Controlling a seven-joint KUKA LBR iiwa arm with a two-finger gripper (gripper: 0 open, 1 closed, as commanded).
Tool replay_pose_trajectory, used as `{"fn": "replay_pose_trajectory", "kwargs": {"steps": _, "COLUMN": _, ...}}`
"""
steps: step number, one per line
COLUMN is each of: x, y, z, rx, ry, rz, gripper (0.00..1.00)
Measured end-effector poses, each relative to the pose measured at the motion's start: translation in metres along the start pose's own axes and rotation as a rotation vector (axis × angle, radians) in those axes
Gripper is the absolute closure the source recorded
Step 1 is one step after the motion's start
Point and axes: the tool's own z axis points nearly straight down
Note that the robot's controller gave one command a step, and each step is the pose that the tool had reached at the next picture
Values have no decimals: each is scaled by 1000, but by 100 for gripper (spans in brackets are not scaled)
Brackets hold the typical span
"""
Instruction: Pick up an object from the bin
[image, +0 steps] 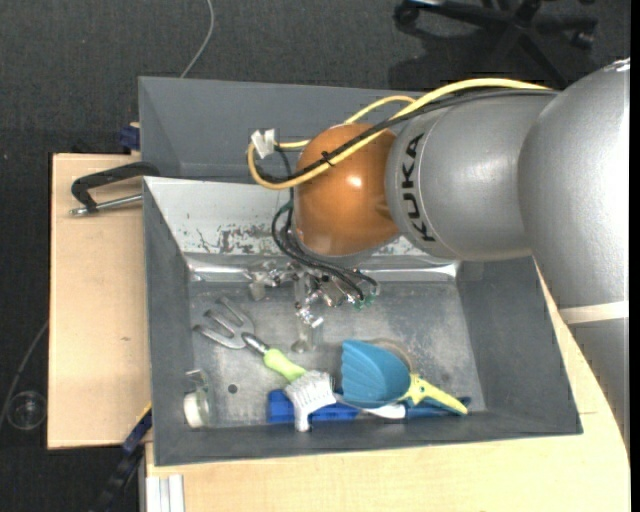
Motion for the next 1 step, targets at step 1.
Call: {"fn": "replay_pose_trajectory", "kwargs": {"steps": 1, "x": 7, "y": 10, "z": -14, "rx": -4, "ry": 5, "rz": -141, "gripper": 0}}
